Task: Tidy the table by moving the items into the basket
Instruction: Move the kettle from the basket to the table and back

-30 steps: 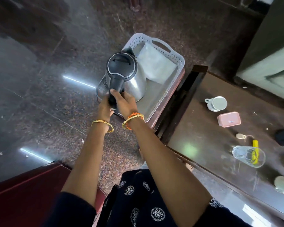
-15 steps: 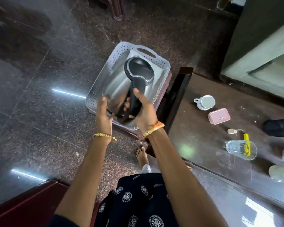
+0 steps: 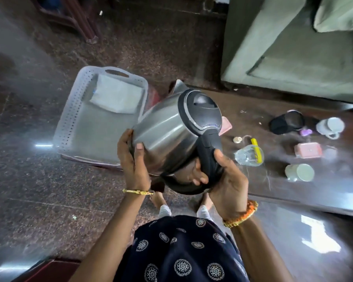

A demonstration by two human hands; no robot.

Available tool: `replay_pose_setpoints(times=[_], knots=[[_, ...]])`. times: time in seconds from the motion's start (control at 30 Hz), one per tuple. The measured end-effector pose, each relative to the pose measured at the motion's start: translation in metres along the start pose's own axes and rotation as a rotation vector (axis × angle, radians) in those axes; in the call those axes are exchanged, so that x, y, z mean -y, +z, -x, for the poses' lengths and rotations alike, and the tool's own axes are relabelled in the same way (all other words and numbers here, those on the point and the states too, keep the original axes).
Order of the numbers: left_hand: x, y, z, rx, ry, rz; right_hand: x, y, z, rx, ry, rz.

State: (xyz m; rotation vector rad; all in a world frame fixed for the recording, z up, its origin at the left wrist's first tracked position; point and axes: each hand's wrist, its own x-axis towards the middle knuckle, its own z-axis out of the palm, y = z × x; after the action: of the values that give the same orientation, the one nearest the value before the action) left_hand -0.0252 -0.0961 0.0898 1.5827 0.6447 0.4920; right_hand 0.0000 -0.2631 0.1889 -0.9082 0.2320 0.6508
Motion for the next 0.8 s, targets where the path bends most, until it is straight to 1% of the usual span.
replay_pose_setpoints(times=[0.07, 0.17, 0.37, 0.47, 0.53, 0.67, 0.8], knots=[[0.005, 0.026, 0.018, 0.082, -0.069, 0.041, 0.009, -0.025, 0.01, -0.091, -0.037, 0.056], [0.02, 0.063, 0.046, 0.208, -0.238, 0.037, 0.019, -0.064, 0.023, -0.243, -0.038, 0.142], [0.068, 0.136, 0.101, 0.51, -0.492, -0.109, 0.033, -0.153, 0.047, -0.487, 0.057, 0.315], [0.082, 0.178, 0.122, 0.632, -0.645, -0.098, 0.043, -0.193, 0.055, -0.586, 0.111, 0.34], [0.089, 0.204, 0.135, 0.666, -0.719, -0.08, 0.05, -0.218, 0.056, -0.624, 0.157, 0.358], [0.109, 0.24, 0.158, 0.654, -0.852, -0.103, 0.064, -0.255, 0.053, -0.659, 0.255, 0.434], [0.132, 0.266, 0.173, 0.669, -0.996, -0.233, 0.079, -0.282, 0.035, -0.693, 0.356, 0.495]])
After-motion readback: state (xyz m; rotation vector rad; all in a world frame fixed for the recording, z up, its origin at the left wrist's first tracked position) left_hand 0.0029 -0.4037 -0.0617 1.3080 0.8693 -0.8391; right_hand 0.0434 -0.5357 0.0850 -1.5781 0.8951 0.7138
